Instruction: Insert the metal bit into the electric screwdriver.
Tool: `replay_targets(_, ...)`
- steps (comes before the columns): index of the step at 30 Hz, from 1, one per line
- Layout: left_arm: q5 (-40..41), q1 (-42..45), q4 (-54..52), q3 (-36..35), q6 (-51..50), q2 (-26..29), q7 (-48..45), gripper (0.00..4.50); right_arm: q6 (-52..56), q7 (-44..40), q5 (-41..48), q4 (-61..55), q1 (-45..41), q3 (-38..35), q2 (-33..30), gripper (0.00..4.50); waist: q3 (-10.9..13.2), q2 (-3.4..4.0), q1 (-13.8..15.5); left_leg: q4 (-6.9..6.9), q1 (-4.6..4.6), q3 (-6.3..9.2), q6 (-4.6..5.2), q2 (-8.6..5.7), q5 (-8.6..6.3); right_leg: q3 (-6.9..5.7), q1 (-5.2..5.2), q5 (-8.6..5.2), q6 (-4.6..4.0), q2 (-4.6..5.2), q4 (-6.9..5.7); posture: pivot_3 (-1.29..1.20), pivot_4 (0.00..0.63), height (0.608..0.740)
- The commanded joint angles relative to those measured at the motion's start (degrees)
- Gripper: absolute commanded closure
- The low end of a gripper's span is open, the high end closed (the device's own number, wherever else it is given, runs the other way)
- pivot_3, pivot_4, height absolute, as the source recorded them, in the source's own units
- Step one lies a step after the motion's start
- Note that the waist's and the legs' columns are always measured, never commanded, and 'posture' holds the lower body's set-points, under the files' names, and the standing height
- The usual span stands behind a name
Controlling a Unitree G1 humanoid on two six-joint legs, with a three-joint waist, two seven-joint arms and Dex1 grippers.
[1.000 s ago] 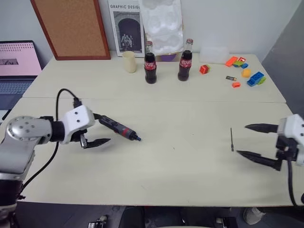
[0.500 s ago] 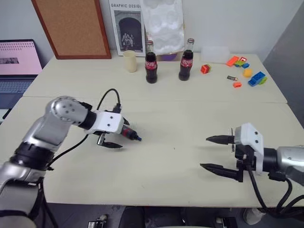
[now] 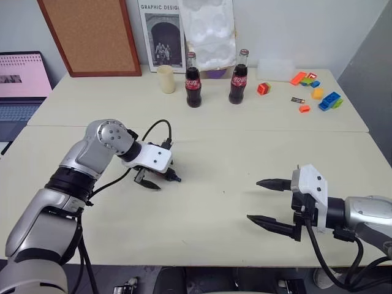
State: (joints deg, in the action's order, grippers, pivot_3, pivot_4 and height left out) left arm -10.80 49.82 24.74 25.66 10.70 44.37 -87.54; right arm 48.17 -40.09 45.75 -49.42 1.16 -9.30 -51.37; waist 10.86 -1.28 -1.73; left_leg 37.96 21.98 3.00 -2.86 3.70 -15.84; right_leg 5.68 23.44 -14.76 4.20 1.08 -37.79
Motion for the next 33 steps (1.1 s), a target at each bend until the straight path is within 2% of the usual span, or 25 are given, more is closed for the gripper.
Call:
replay_targets(1, -1.51, 2.23, 0.93, 0.27, -0.03, -1.19, 0.63, 0.01, -0.96, 0.39, 0.28, -1.92, -0.02, 0.13, 0.00, 0.00, 0.00, 0.00, 0.00, 0.00, 0.00, 0.00, 0.00, 0.00, 0.00, 0.00, 0.00, 0.00, 0.00, 0.00, 0.00, 0.00, 0.150, 0.740)
replay_targets(13, -4.82, 3.03, 4.15, 1.44, 4.23, -2.47, 1.63, 0.01, -1.04, 1.09, 0.70, -2.71, 0.75, 0.05, -0.08, 0.00, 0.00, 0.00, -0.05, 0.00, -0.02, 0.02, 0.00, 0.00, 0.00, 0.00, 0.00, 0.01, 0.00, -0.01, -0.03, 0.00, 0.150, 0.740)
replay_targets(16, -5.56, 2.62, 4.26, 1.63, 5.17, -2.20, 1.78, 0.44, -1.06, 1.14, 0.78, -2.66, 0.76, 0.04, -0.16, 0.00, 0.00, 0.00, -0.05, 0.00, -0.05, 0.02, 0.01, 0.00, 0.00, 0.00, 0.00, -0.01, 0.01, -0.01, -0.09, 0.00, 0.150, 0.740)
replay_targets(26, -6.96, 2.00, 5.46, 1.99, 5.98, -2.11, 1.65, 2.74, -0.85, 0.97, 1.82, -1.87, -0.09, -0.49, -0.45, 0.00, -0.01, 0.00, -0.05, 0.02, -0.08, 0.02, 0.01, 0.00, 0.01, 0.00, -0.02, -0.03, 0.05, -0.01, -0.18, 0.00, 0.150, 0.740)
replay_targets(27, -7.00, 1.75, 5.36, 2.08, 6.04, -2.22, 1.62, 2.86, -0.86, 1.00, 1.84, -1.82, -0.21, -0.47, -0.45, 0.00, -0.01, 0.00, -0.05, 0.02, -0.09, 0.02, 0.01, 0.00, 0.01, 0.00, -0.02, -0.03, 0.05, -0.01, -0.18, 0.00, 0.150, 0.740)
replay_targets(33, -5.40, 0.91, 4.41, 1.48, 6.80, -3.08, 1.74, 2.86, -0.77, 0.70, 2.92, -1.94, -0.31, -1.68, -0.86, 0.00, -0.04, 0.04, -0.05, 0.02, -0.10, 0.02, 0.02, 0.00, 0.01, 0.00, -0.03, -0.03, 0.05, -0.01, -0.18, 0.00, 0.150, 0.740)
